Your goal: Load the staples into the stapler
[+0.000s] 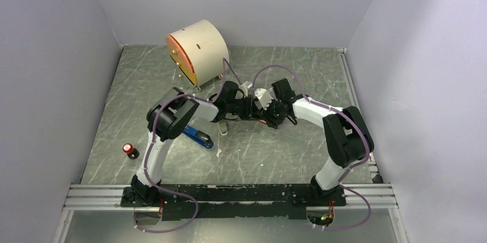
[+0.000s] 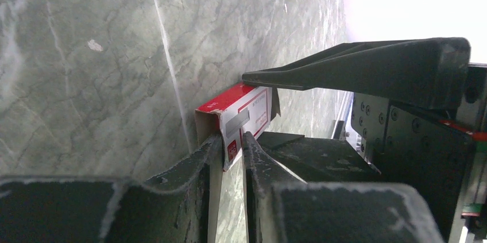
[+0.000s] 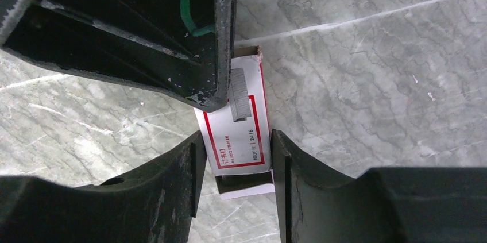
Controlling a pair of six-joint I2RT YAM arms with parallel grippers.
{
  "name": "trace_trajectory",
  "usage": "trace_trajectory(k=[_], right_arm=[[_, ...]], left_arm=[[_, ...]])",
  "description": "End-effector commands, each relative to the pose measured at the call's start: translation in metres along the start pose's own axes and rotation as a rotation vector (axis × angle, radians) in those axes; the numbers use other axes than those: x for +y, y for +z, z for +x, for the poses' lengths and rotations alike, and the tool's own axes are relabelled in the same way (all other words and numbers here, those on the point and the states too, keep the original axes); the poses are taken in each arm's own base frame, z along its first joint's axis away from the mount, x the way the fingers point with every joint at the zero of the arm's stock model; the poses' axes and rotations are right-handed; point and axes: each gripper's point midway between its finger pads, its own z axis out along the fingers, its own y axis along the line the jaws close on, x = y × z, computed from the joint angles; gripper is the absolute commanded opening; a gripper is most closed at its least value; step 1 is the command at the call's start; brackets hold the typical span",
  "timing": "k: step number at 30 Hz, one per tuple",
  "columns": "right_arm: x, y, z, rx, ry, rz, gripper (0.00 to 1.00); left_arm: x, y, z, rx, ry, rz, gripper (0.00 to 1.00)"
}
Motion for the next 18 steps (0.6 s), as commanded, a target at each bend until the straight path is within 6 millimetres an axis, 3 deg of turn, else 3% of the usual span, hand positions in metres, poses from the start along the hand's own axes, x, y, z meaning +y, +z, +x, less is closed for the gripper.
trace_trajectory(k=[1,7,9,12,16,18], right_arm=[[0.007,0.014,0.015,0.036,0.000,-0.029,0.48],[0.001,0.011,0.012,0.028,0.006,0.008,0.48],[-0.004,0.007,0.009,0.016,0.017,0.043,0.55],[-0.017,-0.008,0.006,0.024,0.091,0.133,0.73],[-0.029,-0.039,-0.022,-0.090,0.144,0.218,0.86],[-0.037,-0.055,-0.035,-0.145,0.166,0.261,0.88]], left_arm=[[-0.016,0.003,0.015,0.051,0.002,0.114,0.24],[0.000,0.003,0.015,0.047,0.008,0.027,0.25],[0.004,0.003,0.013,0.037,0.015,-0.002,0.26],[0.011,0.000,0.010,0.025,0.023,-0.053,0.29],[0.018,-0.006,0.003,0.011,0.039,-0.116,0.39],[0.020,-0.009,0.001,0.005,0.043,-0.139,0.45]])
